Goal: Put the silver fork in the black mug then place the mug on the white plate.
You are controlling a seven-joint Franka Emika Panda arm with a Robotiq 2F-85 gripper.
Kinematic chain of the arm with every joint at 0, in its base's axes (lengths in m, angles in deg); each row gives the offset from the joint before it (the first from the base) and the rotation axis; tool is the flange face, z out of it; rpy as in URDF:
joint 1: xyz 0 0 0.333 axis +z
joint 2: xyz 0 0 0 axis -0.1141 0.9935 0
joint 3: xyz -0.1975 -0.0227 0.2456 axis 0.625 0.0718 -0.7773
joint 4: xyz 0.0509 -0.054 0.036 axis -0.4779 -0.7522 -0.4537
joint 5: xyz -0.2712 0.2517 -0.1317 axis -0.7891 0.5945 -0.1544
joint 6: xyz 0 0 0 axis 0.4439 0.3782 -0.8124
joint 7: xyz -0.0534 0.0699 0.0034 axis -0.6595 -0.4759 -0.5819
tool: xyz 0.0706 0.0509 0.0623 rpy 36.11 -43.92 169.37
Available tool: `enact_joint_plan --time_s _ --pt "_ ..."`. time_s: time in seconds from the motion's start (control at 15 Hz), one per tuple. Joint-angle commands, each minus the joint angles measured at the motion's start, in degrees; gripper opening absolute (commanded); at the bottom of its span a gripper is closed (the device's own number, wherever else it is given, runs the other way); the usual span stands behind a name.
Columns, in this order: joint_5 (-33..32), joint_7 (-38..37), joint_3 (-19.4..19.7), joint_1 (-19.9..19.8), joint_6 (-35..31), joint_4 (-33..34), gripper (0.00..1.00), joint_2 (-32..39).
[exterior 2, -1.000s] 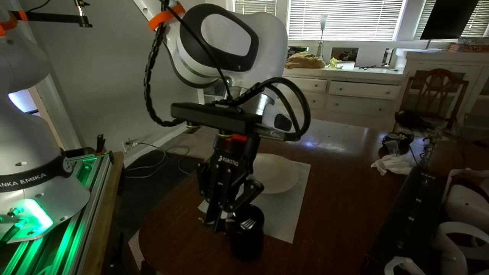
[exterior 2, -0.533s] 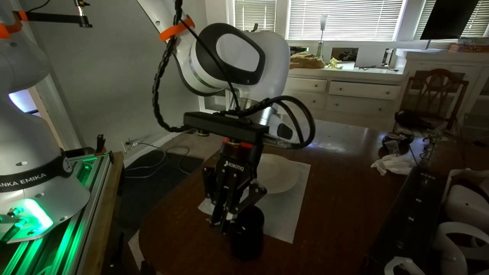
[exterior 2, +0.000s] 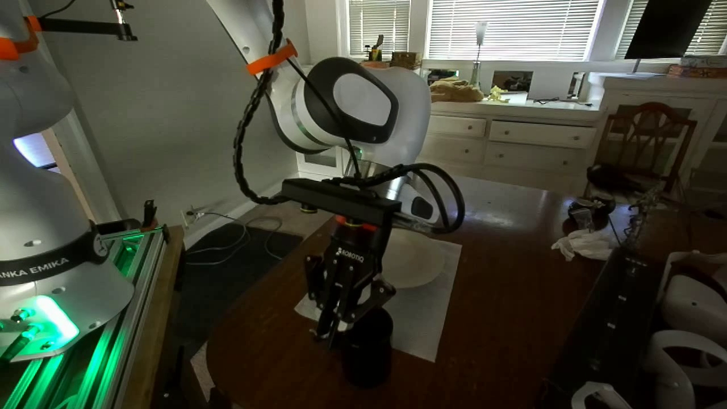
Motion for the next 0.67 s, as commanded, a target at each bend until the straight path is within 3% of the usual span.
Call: enact_joint_plan --time_s 0.0,0.6 --pt "-0.56 -1.47 -0.25 0.32 -0.57 1.25 0.04 2.12" --pt "-0.81 -2.60 -0.58 0.45 -1.63 2.61 0.04 4.55"
